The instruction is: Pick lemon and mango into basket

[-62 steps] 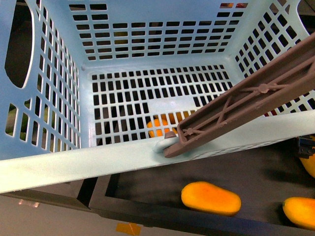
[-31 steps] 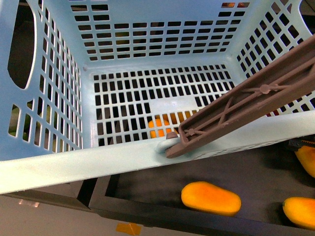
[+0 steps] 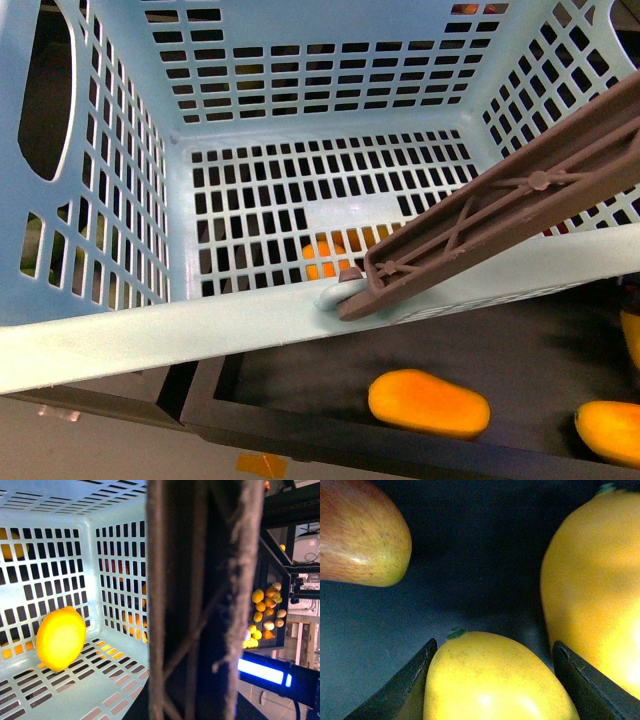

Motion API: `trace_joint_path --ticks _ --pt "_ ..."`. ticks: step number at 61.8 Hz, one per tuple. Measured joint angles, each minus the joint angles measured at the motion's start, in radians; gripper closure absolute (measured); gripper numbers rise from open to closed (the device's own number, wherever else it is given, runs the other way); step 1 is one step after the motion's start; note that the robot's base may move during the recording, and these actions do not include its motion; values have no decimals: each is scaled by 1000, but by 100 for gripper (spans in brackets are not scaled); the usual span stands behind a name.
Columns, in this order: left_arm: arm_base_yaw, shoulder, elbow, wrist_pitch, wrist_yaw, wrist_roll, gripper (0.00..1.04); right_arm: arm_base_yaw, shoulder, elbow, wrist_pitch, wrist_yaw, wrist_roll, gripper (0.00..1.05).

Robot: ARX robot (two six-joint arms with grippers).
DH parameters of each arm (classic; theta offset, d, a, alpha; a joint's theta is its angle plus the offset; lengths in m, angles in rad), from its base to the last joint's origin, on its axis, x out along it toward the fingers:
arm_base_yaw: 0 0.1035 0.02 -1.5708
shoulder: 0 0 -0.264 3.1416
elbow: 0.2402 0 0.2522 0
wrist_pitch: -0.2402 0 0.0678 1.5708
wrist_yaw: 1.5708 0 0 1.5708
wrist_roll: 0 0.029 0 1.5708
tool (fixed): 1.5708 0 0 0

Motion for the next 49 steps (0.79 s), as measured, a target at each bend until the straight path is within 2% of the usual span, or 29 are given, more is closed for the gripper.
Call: trace_joint_path --ticks 17,25,37,49 --pt "0 0 0 0 -1 0 100 -121 -339 -154 -14 -106 34 44" --pt "0 0 0 0 -1 0 100 -150 -533 -209 -49 -130 47 44" --pt "0 0 0 0 1 0 100 -134 -800 -246 -116 -195 109 44" --pt "0 0 0 0 -3 0 100 -42 -1057 -245 -177 -201 205 44"
